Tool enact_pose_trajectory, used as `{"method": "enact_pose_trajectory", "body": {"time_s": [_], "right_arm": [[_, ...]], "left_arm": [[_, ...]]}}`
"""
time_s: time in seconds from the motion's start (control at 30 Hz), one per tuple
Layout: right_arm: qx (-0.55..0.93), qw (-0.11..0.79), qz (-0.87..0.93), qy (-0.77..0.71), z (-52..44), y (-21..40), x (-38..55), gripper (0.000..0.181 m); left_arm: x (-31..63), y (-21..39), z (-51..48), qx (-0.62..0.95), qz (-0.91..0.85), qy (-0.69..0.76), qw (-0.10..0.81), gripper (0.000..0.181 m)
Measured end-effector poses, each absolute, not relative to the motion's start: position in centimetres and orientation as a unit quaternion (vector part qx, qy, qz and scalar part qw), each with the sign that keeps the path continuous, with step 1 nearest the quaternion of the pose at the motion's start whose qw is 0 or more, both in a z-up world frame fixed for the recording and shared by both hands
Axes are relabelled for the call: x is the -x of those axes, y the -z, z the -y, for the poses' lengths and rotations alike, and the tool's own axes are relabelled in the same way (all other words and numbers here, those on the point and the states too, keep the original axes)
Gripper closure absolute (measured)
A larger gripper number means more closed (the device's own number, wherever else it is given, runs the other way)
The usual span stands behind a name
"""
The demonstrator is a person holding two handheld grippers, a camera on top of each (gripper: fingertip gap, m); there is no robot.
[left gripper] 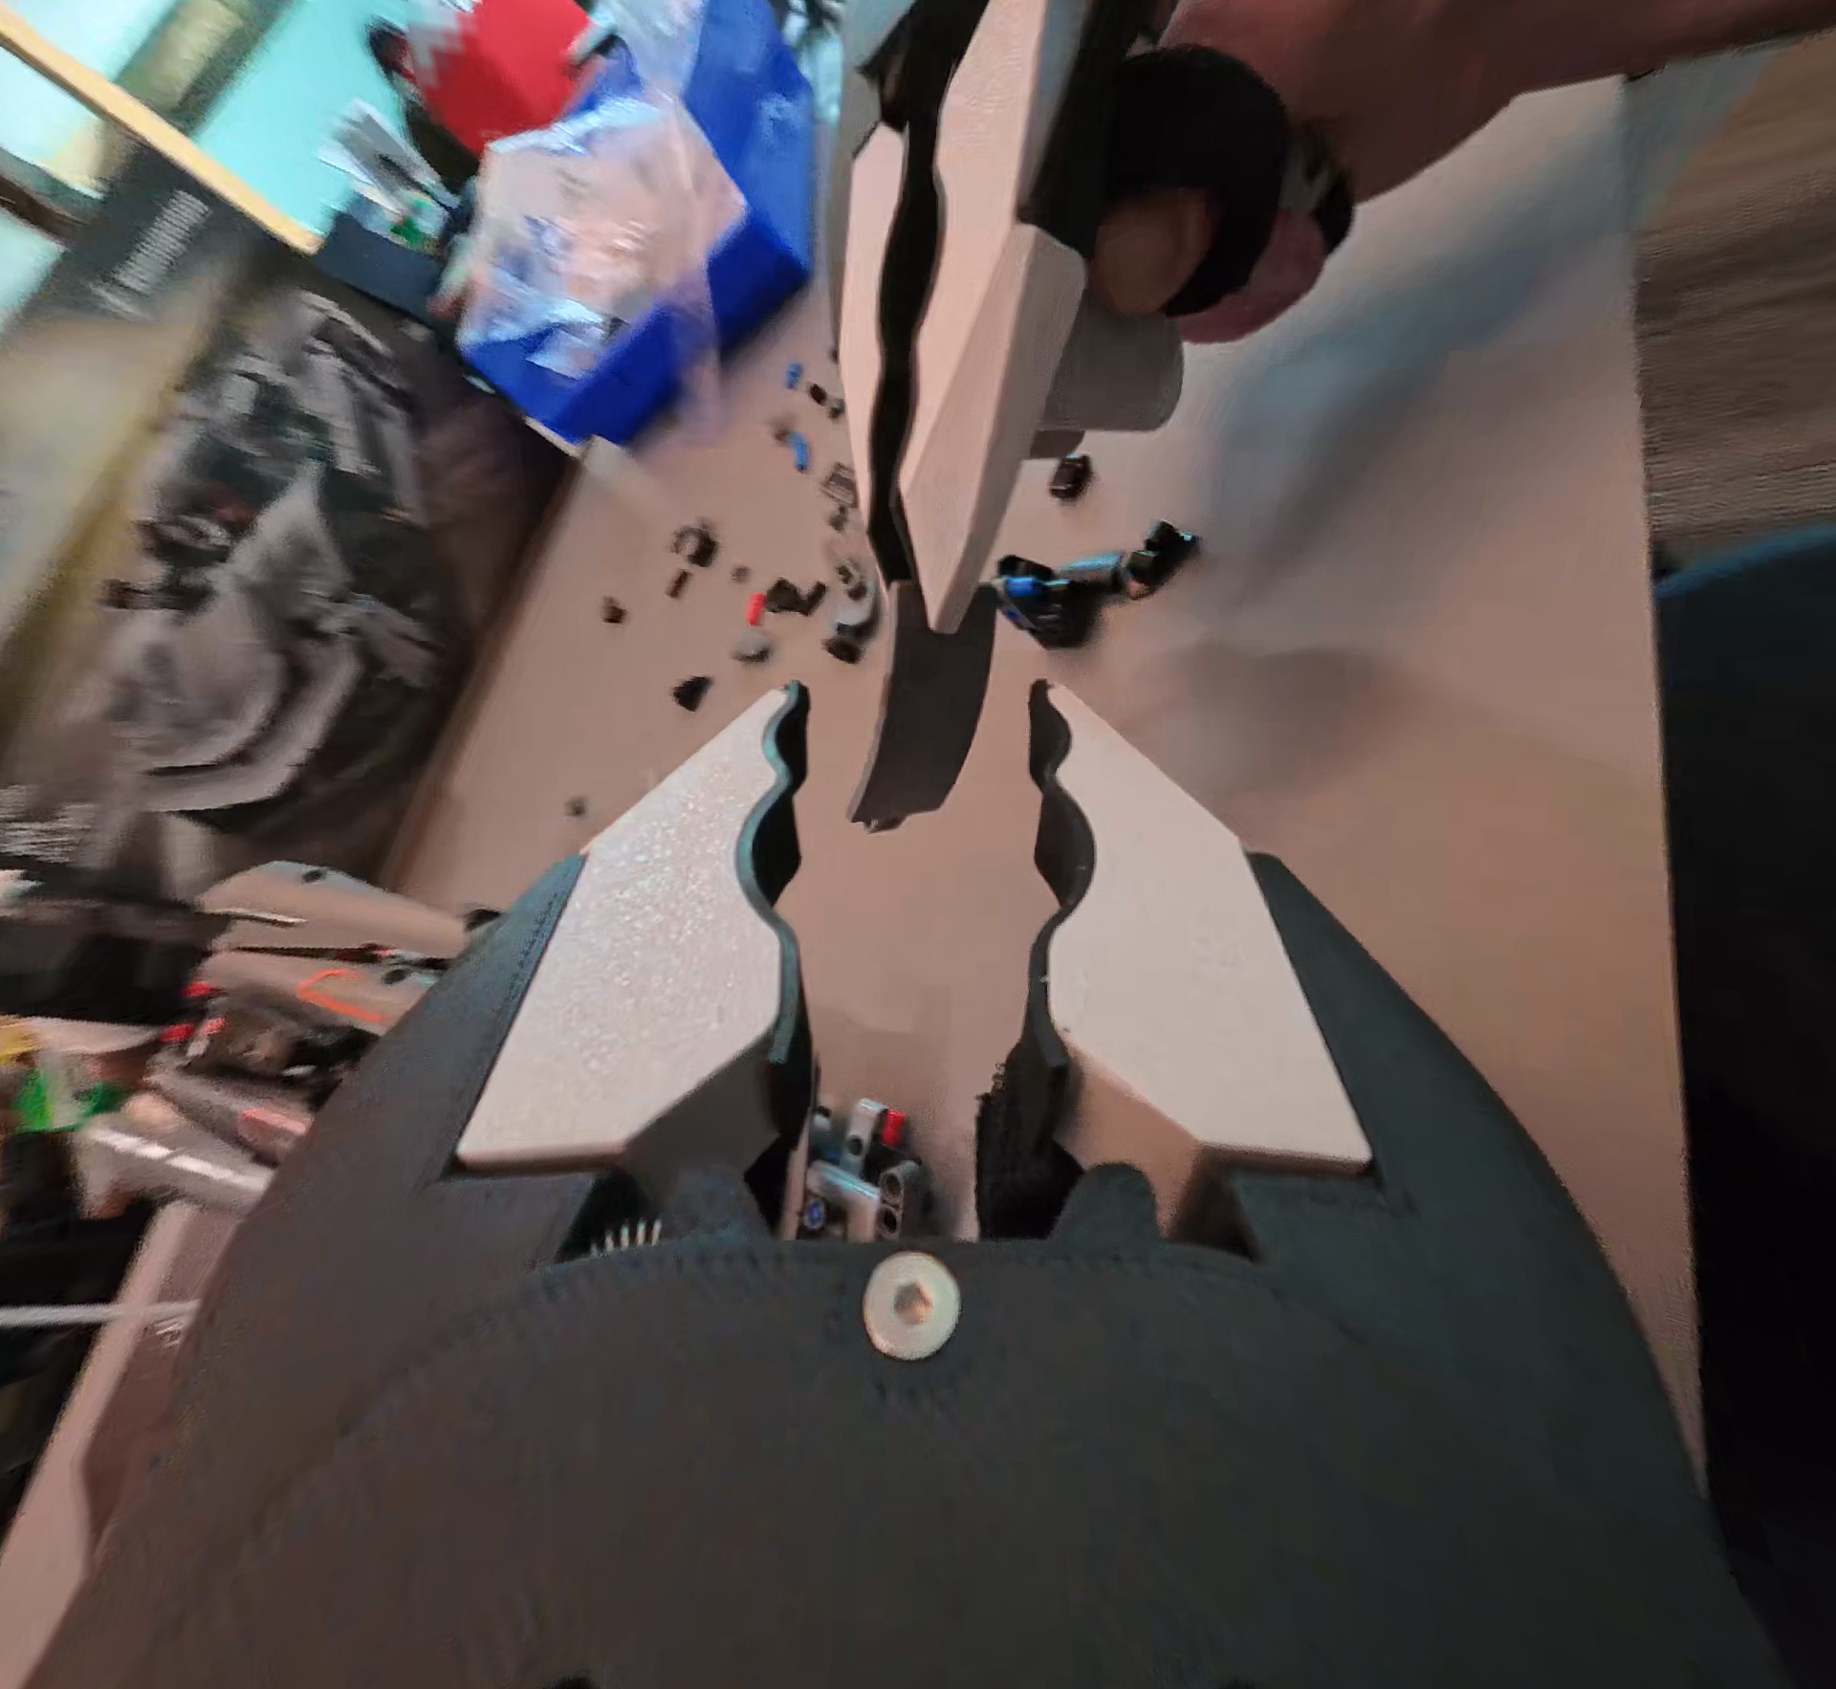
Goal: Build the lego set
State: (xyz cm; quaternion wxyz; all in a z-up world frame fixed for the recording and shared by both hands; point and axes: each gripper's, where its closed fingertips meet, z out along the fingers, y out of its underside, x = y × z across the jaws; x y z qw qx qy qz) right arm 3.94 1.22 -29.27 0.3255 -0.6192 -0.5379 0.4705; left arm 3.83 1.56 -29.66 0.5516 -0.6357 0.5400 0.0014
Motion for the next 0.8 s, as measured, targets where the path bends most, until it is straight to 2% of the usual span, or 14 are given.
{"method": "enact_pose_trajectory", "body": {"time_s": [0.37, 0.63, 0.8], "right_arm": [[0.587, 0.293, 0.347, -0.67, -2.1, 24.7, -3.5, 0.176], [0.56, 0.263, 0.281, -0.733, -2.0, 23.2, -3.6, 0.176], [0.558, 0.236, 0.272, -0.747, -1.2, 23.3, -3.3, 0.176]], "left_arm": [[-1.4, 25.5, -2.0, 0.56, -0.45, -0.222, 0.659, 0.136], [-3.0, 24.2, -1.6, 0.5, -0.469, -0.294, 0.665, 0.145], [-3.7, 23.7, -2.0, 0.472, -0.48, -0.331, 0.662, 0.162]]}}
